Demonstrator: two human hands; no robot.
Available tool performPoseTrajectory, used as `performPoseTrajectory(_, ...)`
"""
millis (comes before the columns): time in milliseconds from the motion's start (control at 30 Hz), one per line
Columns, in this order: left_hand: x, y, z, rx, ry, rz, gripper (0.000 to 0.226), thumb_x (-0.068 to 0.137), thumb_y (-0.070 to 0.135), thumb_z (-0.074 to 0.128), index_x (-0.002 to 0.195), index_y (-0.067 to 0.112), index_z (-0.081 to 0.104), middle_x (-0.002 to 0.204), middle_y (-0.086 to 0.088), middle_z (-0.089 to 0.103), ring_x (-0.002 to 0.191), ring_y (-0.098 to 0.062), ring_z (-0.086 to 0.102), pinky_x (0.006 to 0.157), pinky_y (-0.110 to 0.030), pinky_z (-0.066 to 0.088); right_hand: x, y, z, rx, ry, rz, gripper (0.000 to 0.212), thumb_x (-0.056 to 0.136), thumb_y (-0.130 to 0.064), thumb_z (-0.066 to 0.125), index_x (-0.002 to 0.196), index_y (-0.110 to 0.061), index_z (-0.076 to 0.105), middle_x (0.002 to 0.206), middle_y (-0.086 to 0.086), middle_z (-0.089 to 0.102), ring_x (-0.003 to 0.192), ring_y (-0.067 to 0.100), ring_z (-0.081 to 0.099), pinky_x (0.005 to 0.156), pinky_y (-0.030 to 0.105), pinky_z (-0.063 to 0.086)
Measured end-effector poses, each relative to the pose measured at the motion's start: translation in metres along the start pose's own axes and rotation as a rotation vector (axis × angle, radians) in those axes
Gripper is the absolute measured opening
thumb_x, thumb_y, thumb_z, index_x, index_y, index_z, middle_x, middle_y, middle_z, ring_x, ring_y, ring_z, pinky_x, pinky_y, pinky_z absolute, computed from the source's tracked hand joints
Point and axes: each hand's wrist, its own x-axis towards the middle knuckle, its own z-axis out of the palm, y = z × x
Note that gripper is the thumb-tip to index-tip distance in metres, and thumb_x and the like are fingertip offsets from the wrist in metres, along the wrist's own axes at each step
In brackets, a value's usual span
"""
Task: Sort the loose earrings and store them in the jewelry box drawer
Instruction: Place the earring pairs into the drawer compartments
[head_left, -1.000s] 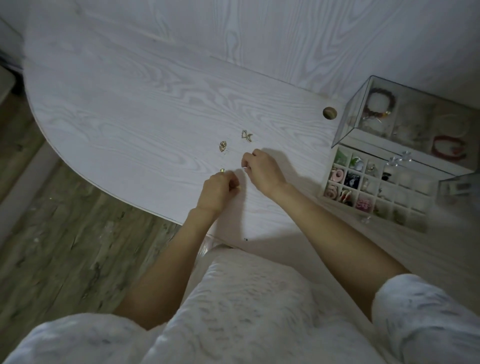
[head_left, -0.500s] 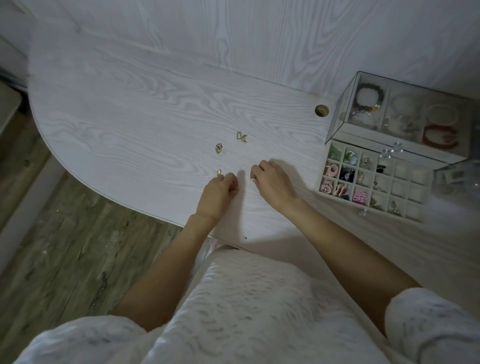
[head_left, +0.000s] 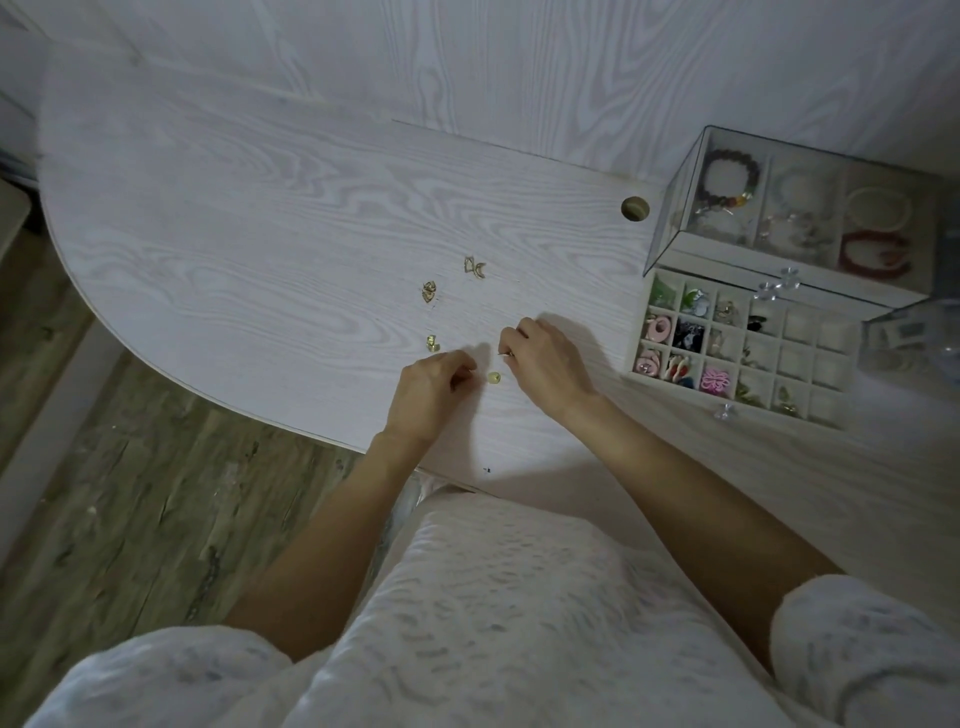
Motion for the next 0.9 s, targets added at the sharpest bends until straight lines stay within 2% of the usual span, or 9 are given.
performPoseTrajectory(133, -0.012, -0.005, 0.002, -0.070, -0.006, 0.019, 0.021, 0.078, 0.018, 0.072, 0.097, 0.011, 0.067, 0.088, -0.005, 0.069, 0.079, -0.017, 0.064, 0.069, -0.026, 0.050, -0.008, 0.004, 0.001, 0.025, 0.024, 0.034, 0.007, 0.080, 0.001, 0.066, 0.083, -0.004, 0.062, 0.079, 0.013, 0.061, 0.073, 0.029, 0.057, 0.052, 0.033, 0.044)
performPoseTrajectory(233, -0.018, -0.005, 0.004, -0.153, 0.023, -0.062, 0.030, 0.076, 0.010, 0.072, 0.104, 0.015, 0.066, 0.094, -0.004, 0.068, 0.085, -0.014, 0.063, 0.077, -0.025, 0.050, -0.010, 0.004, 0.002, 0.040, 0.037, 0.046, 0.005, 0.081, 0.000, 0.064, 0.084, -0.004, 0.062, 0.081, 0.013, 0.061, 0.076, 0.028, 0.057, 0.053, 0.029, 0.040)
performPoseTrajectory(433, -0.007, 0.014, 0.012, -0.176, -0.026, -0.069, 0.030, 0.078, 0.018, 0.072, 0.107, 0.019, 0.068, 0.097, -0.002, 0.062, 0.079, -0.011, 0.061, 0.075, -0.014, 0.047, -0.011, 0.004, 0.003, 0.049, 0.033, 0.053, 0.007, 0.082, -0.001, 0.064, 0.088, -0.003, 0.062, 0.083, 0.014, 0.061, 0.078, 0.028, 0.056, 0.055, 0.034, 0.048)
performPoseTrajectory(533, -0.002, 0.018, 0.014, -0.095, -0.028, -0.012, 0.022, 0.082, 0.014, 0.067, 0.104, 0.016, 0.070, 0.093, -0.007, 0.064, 0.078, -0.017, 0.062, 0.072, -0.023, 0.049, -0.011, 0.005, 0.003, 0.045, 0.034, 0.059, 0.008, 0.082, -0.001, 0.064, 0.089, -0.003, 0.062, 0.084, 0.013, 0.062, 0.079, 0.028, 0.056, 0.057, 0.032, 0.047)
performPoseTrajectory(667, 0.001, 0.018, 0.014, -0.020, -0.012, 0.039, 0.014, 0.084, 0.008, 0.063, 0.092, 0.014, 0.073, 0.084, -0.008, 0.067, 0.072, -0.020, 0.062, 0.065, -0.022, 0.042, -0.011, 0.005, 0.003, 0.045, 0.038, 0.050, 0.006, 0.083, -0.003, 0.063, 0.088, -0.003, 0.062, 0.084, 0.013, 0.061, 0.079, 0.027, 0.056, 0.055, 0.030, 0.045)
performPoseTrajectory(800, 0.006, 0.020, 0.013, 0.018, -0.049, 0.108, 0.011, 0.082, 0.008, 0.063, 0.090, 0.010, 0.071, 0.080, -0.010, 0.068, 0.068, -0.024, 0.063, 0.062, -0.032, 0.052, -0.010, 0.005, 0.004, 0.051, 0.036, 0.066, 0.007, 0.081, 0.000, 0.064, 0.087, -0.004, 0.062, 0.083, 0.013, 0.062, 0.078, 0.027, 0.057, 0.054, 0.033, 0.048)
performPoseTrajectory(900, 0.010, 0.021, 0.012, 0.051, -0.081, 0.191, 0.014, 0.083, 0.009, 0.062, 0.095, 0.009, 0.069, 0.081, -0.011, 0.067, 0.067, -0.026, 0.064, 0.060, -0.034, 0.053, -0.011, 0.004, 0.002, 0.056, 0.035, 0.068, 0.008, 0.082, 0.002, 0.062, 0.088, -0.002, 0.063, 0.083, 0.014, 0.062, 0.079, 0.029, 0.058, 0.054, 0.034, 0.048)
